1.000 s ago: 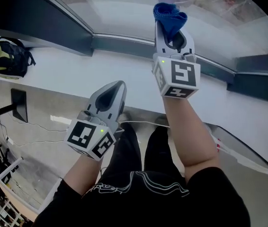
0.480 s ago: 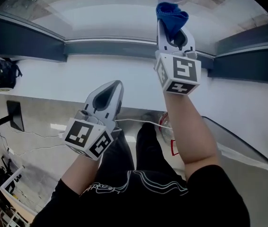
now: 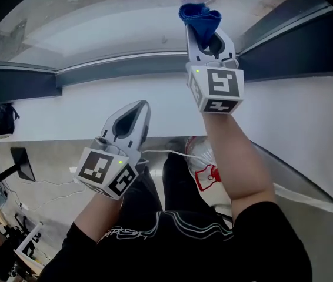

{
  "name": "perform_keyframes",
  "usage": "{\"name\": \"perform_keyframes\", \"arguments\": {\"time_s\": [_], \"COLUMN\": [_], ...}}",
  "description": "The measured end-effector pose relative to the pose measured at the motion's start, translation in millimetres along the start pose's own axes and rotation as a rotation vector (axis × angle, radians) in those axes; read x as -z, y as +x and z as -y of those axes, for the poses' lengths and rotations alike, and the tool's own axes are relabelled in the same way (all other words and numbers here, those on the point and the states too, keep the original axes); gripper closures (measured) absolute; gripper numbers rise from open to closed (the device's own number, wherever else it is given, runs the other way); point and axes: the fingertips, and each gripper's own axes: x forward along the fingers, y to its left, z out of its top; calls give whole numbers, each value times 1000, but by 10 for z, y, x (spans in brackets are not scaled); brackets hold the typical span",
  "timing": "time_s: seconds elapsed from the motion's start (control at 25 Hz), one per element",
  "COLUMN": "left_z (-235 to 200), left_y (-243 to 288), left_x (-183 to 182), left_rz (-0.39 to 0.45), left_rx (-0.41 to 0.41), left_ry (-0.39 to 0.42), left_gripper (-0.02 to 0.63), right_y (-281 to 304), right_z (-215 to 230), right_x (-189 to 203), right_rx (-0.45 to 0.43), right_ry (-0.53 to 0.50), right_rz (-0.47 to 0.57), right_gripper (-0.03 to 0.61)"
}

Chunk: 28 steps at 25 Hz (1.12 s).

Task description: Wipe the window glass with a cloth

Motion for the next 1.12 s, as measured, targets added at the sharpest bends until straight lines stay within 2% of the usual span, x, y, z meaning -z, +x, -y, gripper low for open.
{"name": "perform_keyframes", "arguments": {"time_s": [0.24,0.44,0.68,0.92,1.12], "left_z": [337,279,561,596,590], "left_y": [336,525,653,736,792], "left_x": [4,63,26,59,86], "left_rz": [-25,-41,-54,-68,-66], "left_rx": [41,64,90,112,99], "left_ry": [32,48,62,65,53], "left_gripper": [611,611,611,611,611], "right_y": [-217,-192,-491,-586,-590], "right_z": [558,818,1385,1616,1707], "right_x": [41,173,102,121,132], "right_rx": [60,103,208,292,292], "right_ry": [10,27,42,26,36], "right_rz": [7,26,37,42,45], "right_gripper": [485,485,485,485,485]}}
